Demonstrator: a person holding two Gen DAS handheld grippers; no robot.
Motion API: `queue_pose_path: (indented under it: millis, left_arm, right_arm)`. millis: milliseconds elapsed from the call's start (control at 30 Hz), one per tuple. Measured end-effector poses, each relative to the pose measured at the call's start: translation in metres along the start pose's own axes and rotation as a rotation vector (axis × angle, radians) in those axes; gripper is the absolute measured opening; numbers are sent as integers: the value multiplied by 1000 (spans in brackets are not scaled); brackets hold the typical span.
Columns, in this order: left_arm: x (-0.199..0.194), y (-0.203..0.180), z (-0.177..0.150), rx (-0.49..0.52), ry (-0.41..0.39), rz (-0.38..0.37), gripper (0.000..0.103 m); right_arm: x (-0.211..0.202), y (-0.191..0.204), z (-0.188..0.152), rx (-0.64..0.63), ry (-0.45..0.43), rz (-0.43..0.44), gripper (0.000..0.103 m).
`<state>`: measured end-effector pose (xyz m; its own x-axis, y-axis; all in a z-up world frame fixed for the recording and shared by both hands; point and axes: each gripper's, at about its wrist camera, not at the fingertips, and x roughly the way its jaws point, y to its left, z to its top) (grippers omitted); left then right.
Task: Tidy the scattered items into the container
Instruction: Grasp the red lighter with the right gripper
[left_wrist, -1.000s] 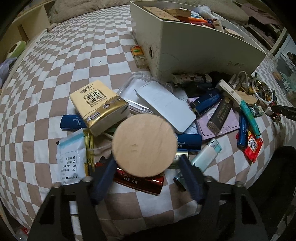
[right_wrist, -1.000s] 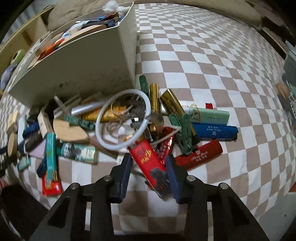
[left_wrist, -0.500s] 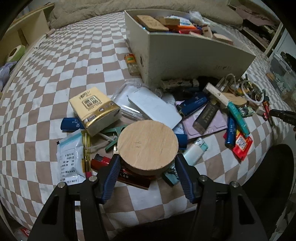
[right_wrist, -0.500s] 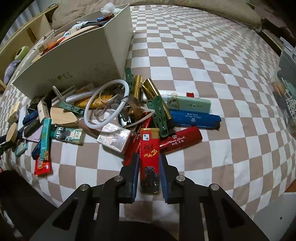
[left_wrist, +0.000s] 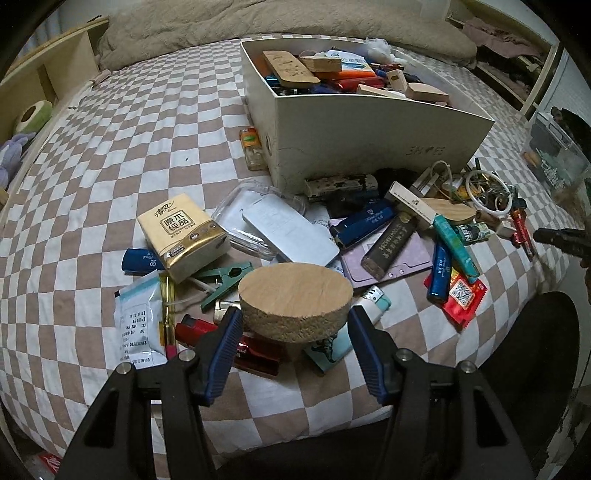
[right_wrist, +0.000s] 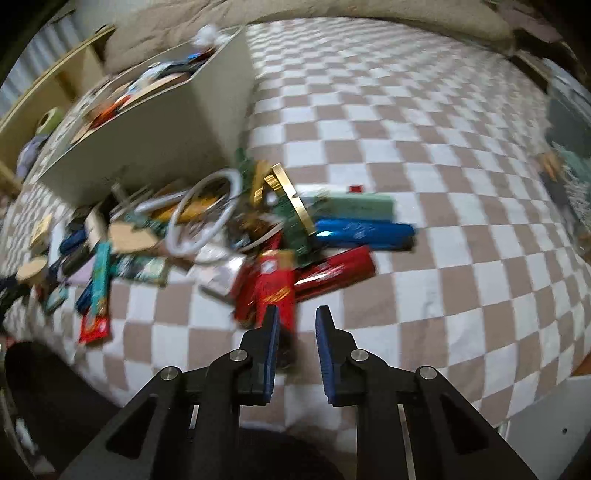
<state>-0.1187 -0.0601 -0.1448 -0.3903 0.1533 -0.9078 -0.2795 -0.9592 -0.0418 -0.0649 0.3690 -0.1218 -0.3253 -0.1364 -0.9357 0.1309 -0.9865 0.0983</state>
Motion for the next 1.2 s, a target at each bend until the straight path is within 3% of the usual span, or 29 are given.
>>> queue_pose_path:
  millis: [167, 233, 267, 300, 367, 433, 567, 800, 900, 933, 1000, 1200]
  left_arm:
    - [11, 2, -1, 0, 30, 39, 59]
    - [14, 3, -2, -5, 43, 42, 59]
    - [16, 4, -2, -4, 48, 45, 59]
    - [17, 4, -2, -2, 52, 50, 59]
    - [20, 5, -2, -3, 60, 62, 62]
    - [22, 5, -1, -3, 65, 82, 84]
    - [23, 3, 1, 22, 52, 120, 85]
    - [29, -3, 5, 52, 62, 121, 85]
    - [31, -5, 5, 62, 69, 117, 83]
    - [31, -6, 5, 64, 73, 112, 75]
    - [31, -5, 5, 62, 76, 110, 67]
    - [28, 0, 3, 30, 72, 82, 67]
  right_arm:
    - [42, 29, 12, -155, 59, -83, 24]
    - [50, 36, 11, -193, 86, -117, 47]
    - [53, 37, 10, -204, 92, -127, 69]
    - [55, 38, 10, -215, 92, -144, 79]
    - [59, 36, 10, -223, 95, -176, 79]
    - [60, 25, 12, -201, 99, -197, 79]
    - [56, 0, 17, -151, 99, -236, 79]
    - [47, -51, 36, -34, 79, -366, 79]
    - [56, -46, 54, 25, 41, -259, 79]
    - [53, -42, 51, 15, 23, -209, 79]
    - [48, -33, 51, -49, -3, -163, 79]
    - [55, -8, 55, -265, -39, -121, 80]
